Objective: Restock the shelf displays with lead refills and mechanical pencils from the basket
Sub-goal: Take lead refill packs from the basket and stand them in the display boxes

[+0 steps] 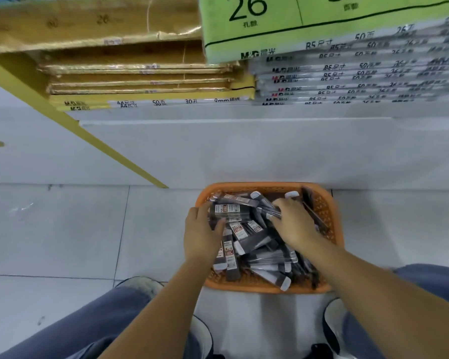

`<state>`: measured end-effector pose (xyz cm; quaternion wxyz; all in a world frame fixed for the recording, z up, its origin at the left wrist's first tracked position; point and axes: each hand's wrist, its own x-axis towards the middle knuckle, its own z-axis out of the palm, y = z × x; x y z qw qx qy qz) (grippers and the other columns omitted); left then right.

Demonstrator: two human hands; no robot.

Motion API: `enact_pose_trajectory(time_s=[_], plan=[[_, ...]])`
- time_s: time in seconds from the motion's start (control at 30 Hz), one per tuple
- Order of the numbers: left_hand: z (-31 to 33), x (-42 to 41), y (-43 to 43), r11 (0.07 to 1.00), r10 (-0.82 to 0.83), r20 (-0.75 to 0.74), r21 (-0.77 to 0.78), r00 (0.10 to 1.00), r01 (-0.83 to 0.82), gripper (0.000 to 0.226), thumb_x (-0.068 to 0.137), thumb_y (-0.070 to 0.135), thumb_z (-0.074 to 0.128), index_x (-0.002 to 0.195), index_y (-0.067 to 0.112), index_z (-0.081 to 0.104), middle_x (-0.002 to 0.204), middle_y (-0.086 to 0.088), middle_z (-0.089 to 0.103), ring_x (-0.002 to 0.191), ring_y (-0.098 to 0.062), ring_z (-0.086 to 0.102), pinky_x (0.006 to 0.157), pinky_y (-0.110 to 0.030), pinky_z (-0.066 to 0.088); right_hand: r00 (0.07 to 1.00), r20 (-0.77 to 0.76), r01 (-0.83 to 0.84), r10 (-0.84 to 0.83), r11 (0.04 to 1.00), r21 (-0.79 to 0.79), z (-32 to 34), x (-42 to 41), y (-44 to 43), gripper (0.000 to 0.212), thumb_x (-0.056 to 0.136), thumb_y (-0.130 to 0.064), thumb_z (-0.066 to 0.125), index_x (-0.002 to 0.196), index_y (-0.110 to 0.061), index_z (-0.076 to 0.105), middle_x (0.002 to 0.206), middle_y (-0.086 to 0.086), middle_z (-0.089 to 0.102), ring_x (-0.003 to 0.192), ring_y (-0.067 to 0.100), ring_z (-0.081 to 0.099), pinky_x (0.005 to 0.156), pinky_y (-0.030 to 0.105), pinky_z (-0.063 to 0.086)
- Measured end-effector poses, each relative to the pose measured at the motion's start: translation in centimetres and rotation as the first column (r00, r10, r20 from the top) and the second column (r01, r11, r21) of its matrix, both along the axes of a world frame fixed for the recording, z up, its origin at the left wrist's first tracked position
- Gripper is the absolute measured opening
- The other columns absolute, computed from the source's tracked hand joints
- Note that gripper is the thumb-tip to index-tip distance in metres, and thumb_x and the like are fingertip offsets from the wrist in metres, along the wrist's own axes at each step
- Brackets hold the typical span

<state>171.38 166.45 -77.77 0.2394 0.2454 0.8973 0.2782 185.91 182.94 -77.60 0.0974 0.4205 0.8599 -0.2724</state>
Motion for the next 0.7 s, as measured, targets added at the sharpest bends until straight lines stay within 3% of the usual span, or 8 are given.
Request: enact_pose_trajectory(time_s=[0.07,0.13,0.23,0.33,0.47,0.7], plan=[[-0.1,-0.6,0.7,0.995,-0.096,-0.114,0.002,0.989,0.097,0.051,0.09,0.028,0.073,0.137,0.022,0.056,0.128,-0.001,0.054,0.12,-0.023,0.047,0.104,-0.036,0.042,0.995,-0.086,0.042,-0.046,0.998,-0.045,0.4,0.8,0.1,0.016,0.09,-0.025,0.065,0.105,-0.017,0.063,0.097,0.0,0.065,0.091,0.02,0.06,0.071,0.031,0.047],[-0.3,-1.3,1.7,0.971,-0.236,-0.184,0.0,0.954,0.24,0.053,0.088,0.026,0.075,0.138,0.018,0.058,0.137,-0.001,0.055,0.127,-0.025,0.042,0.112,-0.035,0.034,0.985,-0.137,0.087,-0.1,0.991,-0.1,0.8,1.7,0.4,0.016,0.091,-0.025,0.065,0.105,-0.018,0.064,0.096,-0.004,0.063,0.088,0.017,0.06,0.07,0.031,0.046],[-0.7,-2.0,3.3,0.904,-0.428,-0.183,-0.085,0.885,0.42,0.055,0.09,0.034,0.071,0.141,0.019,0.055,0.146,0.001,0.054,0.139,-0.022,0.036,0.121,-0.033,0.019,0.964,-0.183,0.158,-0.195,0.968,-0.197,1.3,2.9,0.8,0.011,0.092,-0.026,0.063,0.102,-0.023,0.062,0.094,-0.009,0.062,0.084,0.01,0.059,0.069,0.03,0.048],[-1.3,-2.6,4.6,0.857,-0.504,-0.164,-0.214,0.848,0.468,0.059,0.094,0.043,0.063,0.148,0.028,0.046,0.152,0.006,0.047,0.143,-0.019,0.029,0.121,-0.031,0.011,0.951,-0.184,0.191,-0.25,0.938,-0.288,1.5,3.4,1.0,0.011,0.092,-0.029,0.063,0.102,-0.025,0.061,0.095,-0.013,0.062,0.086,0.005,0.059,0.07,0.027,0.045],[-1.7,-3.2,5.6,0.855,-0.496,-0.148,-0.257,0.856,0.451,0.05,0.094,0.037,0.063,0.141,0.025,0.055,0.144,0.003,0.052,0.138,-0.022,0.035,0.118,-0.034,0.021,0.927,-0.167,0.25,-0.335,0.886,-0.392,1.4,3.3,1.0,0.013,0.091,-0.031,0.064,0.104,-0.032,0.059,0.099,-0.017,0.064,0.091,0.002,0.059,0.076,0.026,0.046],[-0.2,-2.8,4.0,0.925,-0.342,-0.116,-0.216,0.933,0.312,0.026,0.099,0.033,0.057,0.123,0.029,0.066,0.121,0.004,0.065,0.118,-0.02,0.054,0.095,-0.036,0.045,0.882,-0.199,0.286,-0.428,0.82,-0.496,2.8,2.4,0.7,0.017,0.089,-0.036,0.064,0.102,-0.042,0.055,0.099,-0.022,0.062,0.087,-0.008,0.057,0.066,0.015,0.039]])
